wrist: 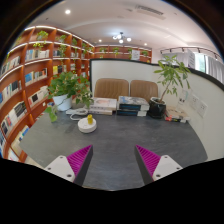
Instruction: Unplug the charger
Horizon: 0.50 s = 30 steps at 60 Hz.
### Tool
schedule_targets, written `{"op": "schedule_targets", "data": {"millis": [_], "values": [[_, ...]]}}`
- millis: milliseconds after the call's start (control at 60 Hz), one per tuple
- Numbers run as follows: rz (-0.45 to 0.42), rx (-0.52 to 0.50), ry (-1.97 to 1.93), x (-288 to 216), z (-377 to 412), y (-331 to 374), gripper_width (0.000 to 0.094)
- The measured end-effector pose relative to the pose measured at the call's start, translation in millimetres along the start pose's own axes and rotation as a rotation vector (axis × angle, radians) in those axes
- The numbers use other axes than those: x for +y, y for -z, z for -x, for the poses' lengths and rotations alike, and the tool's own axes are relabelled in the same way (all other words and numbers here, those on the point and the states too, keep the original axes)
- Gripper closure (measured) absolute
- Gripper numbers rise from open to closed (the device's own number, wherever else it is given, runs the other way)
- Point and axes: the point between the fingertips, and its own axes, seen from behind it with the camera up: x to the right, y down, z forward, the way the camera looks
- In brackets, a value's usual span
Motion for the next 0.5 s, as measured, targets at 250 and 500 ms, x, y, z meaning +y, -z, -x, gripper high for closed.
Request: {"op": "schedule_targets", "data": {"millis": [250,500], "values": [[0.036,-0.078,0.000,-12,72,-98,0.0082],[0.016,-0.031,0.011,-37,124,-252,0.0241]]}}
